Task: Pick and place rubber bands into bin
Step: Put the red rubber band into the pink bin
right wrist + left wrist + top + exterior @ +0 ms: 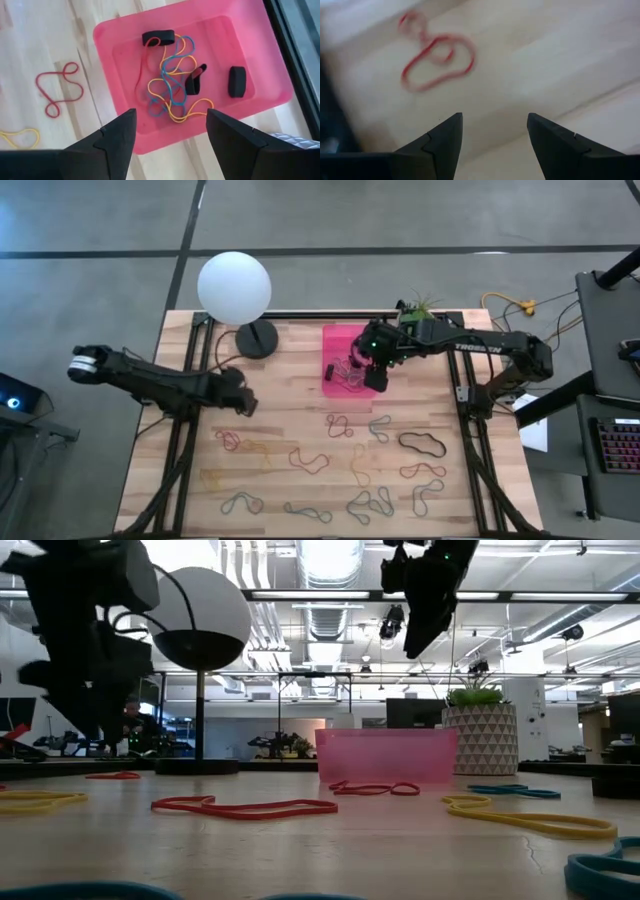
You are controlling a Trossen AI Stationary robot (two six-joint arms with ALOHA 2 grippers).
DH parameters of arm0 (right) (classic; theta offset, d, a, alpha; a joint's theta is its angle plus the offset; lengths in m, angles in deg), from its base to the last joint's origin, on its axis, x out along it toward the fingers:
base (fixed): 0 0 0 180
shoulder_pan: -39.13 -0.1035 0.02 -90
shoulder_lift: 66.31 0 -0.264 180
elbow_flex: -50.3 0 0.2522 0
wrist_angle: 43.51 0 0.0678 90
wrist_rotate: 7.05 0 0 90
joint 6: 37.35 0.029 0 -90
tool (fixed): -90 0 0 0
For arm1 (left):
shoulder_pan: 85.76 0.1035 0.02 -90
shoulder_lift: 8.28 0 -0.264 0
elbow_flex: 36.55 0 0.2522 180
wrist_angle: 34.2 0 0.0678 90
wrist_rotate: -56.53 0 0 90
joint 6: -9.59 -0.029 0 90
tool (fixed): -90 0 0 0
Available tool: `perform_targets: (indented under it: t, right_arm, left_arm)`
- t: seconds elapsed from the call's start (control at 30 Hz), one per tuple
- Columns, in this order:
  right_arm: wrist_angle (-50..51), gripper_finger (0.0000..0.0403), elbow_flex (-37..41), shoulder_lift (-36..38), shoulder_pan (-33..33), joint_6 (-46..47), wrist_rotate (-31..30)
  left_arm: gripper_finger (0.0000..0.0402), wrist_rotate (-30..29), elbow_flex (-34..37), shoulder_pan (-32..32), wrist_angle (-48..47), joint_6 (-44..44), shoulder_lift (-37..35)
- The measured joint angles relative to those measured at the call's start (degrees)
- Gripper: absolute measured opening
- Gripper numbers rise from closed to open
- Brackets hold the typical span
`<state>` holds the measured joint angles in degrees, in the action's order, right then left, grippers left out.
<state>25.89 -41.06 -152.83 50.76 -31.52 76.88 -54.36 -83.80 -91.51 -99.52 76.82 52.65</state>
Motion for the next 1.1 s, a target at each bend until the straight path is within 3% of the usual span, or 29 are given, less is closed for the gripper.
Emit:
perform_targets:
  t: [0.13, 0.3, 0.47, 0.8, 0.93, 1.1]
  right_arm:
    - [-0.87, 0.0224, 0.85, 0.0, -0.02, 0.27, 0.0]
    - [-0.89, 0.0224, 1.76, 0.0, 0.0, 3.24, 0.0]
    - [-0.92, 0.0224, 2.03, 0.0, 0.0, 6.43, 0.02]
    - [-0.56, 0.0224, 2.03, -0.02, -0.04, 12.58, 0.05]
    - [-0.55, 0.0224, 2.03, -0.04, -0.15, 14.01, 0.07]
    - [-0.55, 0.0224, 2.03, -0.04, -0.26, 15.22, 0.07]
  left_arm:
    - [0.0208, -0.25, 3.7, 3.74, 5.38, -14.38, -1.52]
    - [0.0208, 0.46, 6.44, 11.92, 5.76, -20.38, -1.69]
    - [0.0208, 6.66, 9.11, 18.99, 17.1, -28.57, -0.99]
    - [0.0206, 10.7, 10.12, 25.74, 23.94, -38.38, 6.69]
    - [0.0185, 13.43, 10.07, 27.15, 26.18, -40.45, 11.01]
    - [0.0126, 16.96, 9.63, 28.1, 28.1, -44.79, 14.08]
